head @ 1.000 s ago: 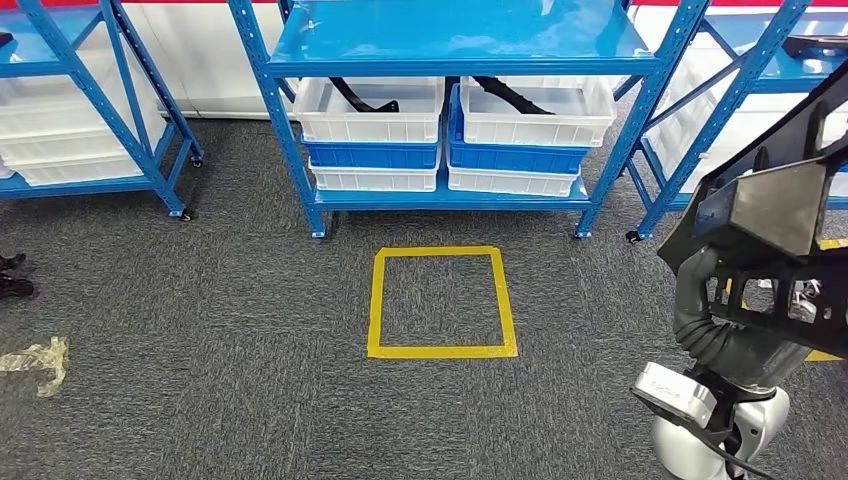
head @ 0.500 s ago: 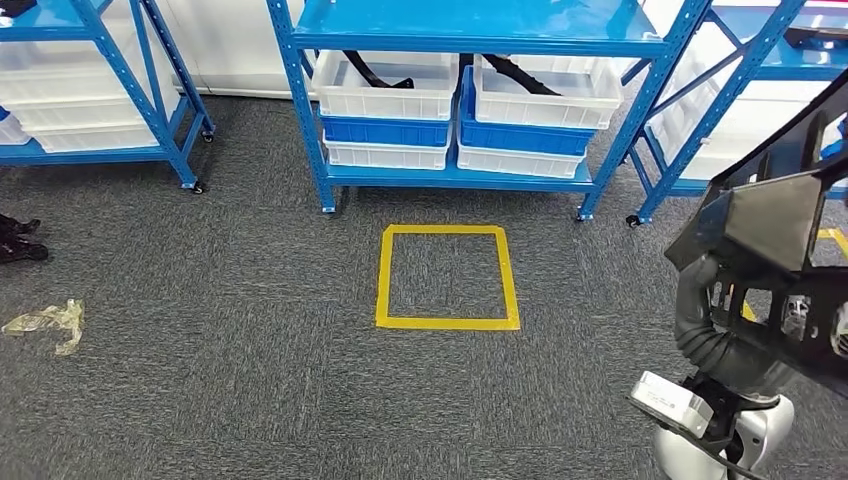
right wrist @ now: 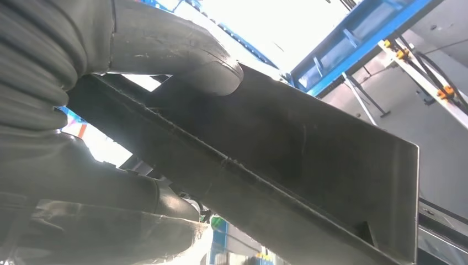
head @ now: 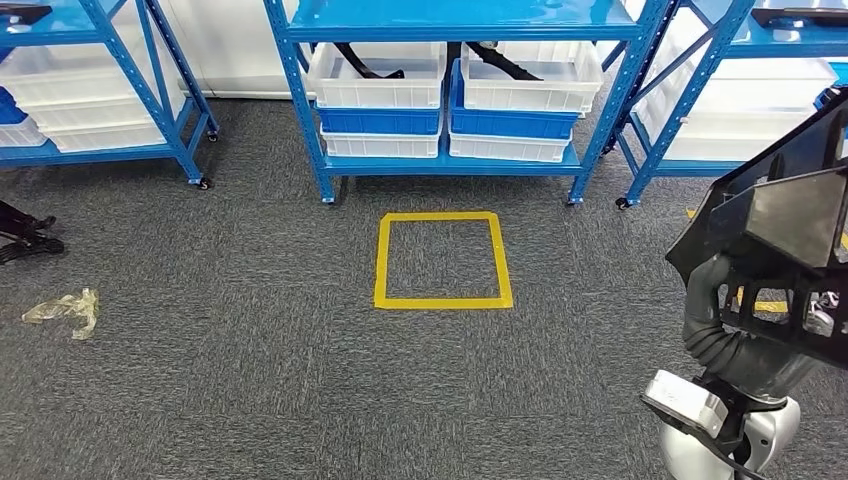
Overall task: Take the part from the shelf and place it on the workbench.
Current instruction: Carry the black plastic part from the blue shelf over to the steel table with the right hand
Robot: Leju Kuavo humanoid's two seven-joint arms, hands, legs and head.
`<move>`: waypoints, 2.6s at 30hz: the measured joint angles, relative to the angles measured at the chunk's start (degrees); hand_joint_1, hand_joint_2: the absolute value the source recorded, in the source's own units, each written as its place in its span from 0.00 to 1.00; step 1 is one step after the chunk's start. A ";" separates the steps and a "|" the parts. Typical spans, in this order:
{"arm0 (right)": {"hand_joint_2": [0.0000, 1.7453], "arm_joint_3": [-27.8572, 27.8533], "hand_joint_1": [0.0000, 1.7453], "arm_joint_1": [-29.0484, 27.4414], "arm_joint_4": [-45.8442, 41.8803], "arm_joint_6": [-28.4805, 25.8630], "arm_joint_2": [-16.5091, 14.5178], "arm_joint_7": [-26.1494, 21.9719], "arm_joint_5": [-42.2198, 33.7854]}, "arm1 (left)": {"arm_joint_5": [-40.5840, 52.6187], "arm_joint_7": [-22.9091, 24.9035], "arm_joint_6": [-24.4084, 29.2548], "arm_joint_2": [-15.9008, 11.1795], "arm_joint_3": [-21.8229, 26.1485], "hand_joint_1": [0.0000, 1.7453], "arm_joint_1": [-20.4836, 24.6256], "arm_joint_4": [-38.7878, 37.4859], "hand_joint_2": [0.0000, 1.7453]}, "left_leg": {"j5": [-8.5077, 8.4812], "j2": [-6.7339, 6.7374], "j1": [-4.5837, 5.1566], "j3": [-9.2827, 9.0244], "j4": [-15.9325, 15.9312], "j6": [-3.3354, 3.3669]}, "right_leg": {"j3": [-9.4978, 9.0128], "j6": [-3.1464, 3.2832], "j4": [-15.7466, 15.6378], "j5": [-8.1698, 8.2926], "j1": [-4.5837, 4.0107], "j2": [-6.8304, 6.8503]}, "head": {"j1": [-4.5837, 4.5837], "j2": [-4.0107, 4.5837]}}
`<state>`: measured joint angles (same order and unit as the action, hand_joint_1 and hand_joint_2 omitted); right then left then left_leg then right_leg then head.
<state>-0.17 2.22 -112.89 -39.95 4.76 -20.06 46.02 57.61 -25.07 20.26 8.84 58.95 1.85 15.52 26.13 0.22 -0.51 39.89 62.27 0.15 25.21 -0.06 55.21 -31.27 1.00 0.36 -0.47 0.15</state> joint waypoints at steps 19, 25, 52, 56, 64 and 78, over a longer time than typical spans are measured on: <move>1.00 0.06 0.95 0.03 0.02 0.00 0.36 1.06 0.43 | 0.42 0.01 -0.15 -0.32 -0.04 0.00 0.03 -0.34 1.00 | 1.39 -0.37 1.12 -8.84 -5.39 1.67 | 5.63 -2.23 1.22 4.15 -0.26 0.07 | 0.27 0.00; 1.00 0.45 0.95 0.33 0.97 0.00 1.13 2.66 0.90 | -0.02 0.15 -0.05 -0.58 -0.02 0.00 0.04 -0.71 1.00 | 0.99 -0.40 1.53 -8.35 -5.14 2.65 | 5.83 -3.29 0.87 4.98 0.33 0.09 | 0.22 0.00; 1.00 1.60 0.95 0.48 2.57 0.00 2.46 2.21 -4.97 | 0.01 -0.35 0.61 -0.94 -0.02 0.00 0.02 -1.69 1.00 | -1.80 -1.04 -0.53 -5.68 -5.15 2.61 | 5.59 -1.71 2.61 3.00 -0.13 -1.07 | 0.08 0.00; 1.00 1.57 0.95 0.17 2.37 0.00 2.49 1.99 -5.42 | 0.19 -0.35 0.61 -1.08 -0.03 0.00 0.08 -1.69 1.00 | -1.94 -1.01 -0.40 -5.86 -5.63 1.85 | 5.38 -2.19 1.80 3.38 0.37 -1.03 | 0.00 0.00; 1.00 1.46 0.95 -0.33 1.84 0.00 2.89 1.54 -5.91 | 0.42 -0.33 0.61 -0.83 -0.09 0.00 0.21 -1.83 1.00 | -4.47 1.44 -1.52 -7.98 -10.72 1.24 | 11.79 -3.36 14.84 -2.26 1.18 -0.65 | 0.34 0.00; 1.00 1.34 0.95 -0.42 1.76 0.00 2.79 1.12 -6.20 | 0.34 -0.35 0.70 -0.95 -0.07 0.00 0.15 -2.10 1.00 | 8.60 0.23 -1.76 -0.13 10.64 -1.43 | 7.11 -1.52 4.09 3.24 1.02 -1.63 | -0.37 0.00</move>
<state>1.16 1.80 -111.13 -39.95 7.56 -18.94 39.82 57.96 -25.42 20.96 7.89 58.88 2.00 13.42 34.73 0.45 -2.27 39.76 72.91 -1.28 32.32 -1.57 59.30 -28.04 2.02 -1.28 -0.83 0.15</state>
